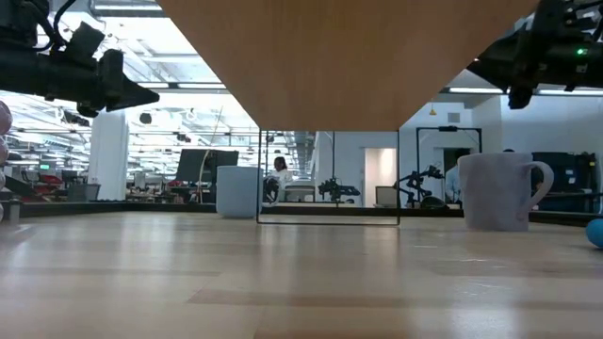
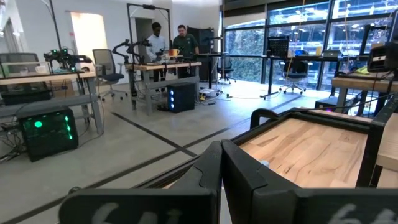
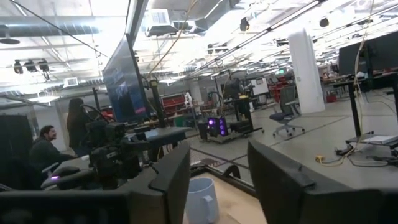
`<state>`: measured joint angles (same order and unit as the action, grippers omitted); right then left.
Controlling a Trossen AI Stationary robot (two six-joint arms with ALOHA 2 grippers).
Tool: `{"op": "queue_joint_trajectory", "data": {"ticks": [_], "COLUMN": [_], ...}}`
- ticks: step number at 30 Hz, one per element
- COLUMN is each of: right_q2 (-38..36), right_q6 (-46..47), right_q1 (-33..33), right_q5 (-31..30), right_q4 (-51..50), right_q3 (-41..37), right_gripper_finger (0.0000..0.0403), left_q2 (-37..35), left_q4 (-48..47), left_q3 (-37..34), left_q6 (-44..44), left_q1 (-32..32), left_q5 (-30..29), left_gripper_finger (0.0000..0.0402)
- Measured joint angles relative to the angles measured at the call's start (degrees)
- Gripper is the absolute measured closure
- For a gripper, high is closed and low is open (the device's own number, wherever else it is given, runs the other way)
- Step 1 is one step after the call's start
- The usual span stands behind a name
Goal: Stack small to large cups/mugs on shelf
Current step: Put the purple mug on the shelf
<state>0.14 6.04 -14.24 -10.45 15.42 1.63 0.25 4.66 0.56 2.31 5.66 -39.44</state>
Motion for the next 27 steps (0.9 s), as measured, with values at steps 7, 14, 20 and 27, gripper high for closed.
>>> {"op": "queue_joint_trajectory", "data": {"ticks": [7, 14, 20, 27], "right_q2": [0.0, 0.0, 0.0, 2.0], "right_q6": [4.3, -1.5, -6.9, -6.1], "right_q1": [-0.9, -2.0, -2.0, -1.3], "right_q5": [-4.7, -6.1, -6.0, -5.7], "right_q4": [4.0, 10.9, 10.4, 6.3], "right_q3": [0.0, 1.3, 5.7, 11.3], "right_gripper_finger": [0.0198, 0.0209, 0.0213, 0.0216], "left_q2": [0.0, 0.0, 0.0, 0.0], "left_q4": [0.0, 0.0, 0.0, 0.0], "left_q3": [0.0, 0.0, 0.0, 0.0], "left_q6": [0.0, 0.0, 0.0, 0.0], "left_q1": [0.0, 0.0, 0.0, 0.0], "left_q5": [0.0, -0.4, -0.4, -0.4], "left_gripper_finger": [0.0401, 0.0401, 0.0401, 0.0401]}}
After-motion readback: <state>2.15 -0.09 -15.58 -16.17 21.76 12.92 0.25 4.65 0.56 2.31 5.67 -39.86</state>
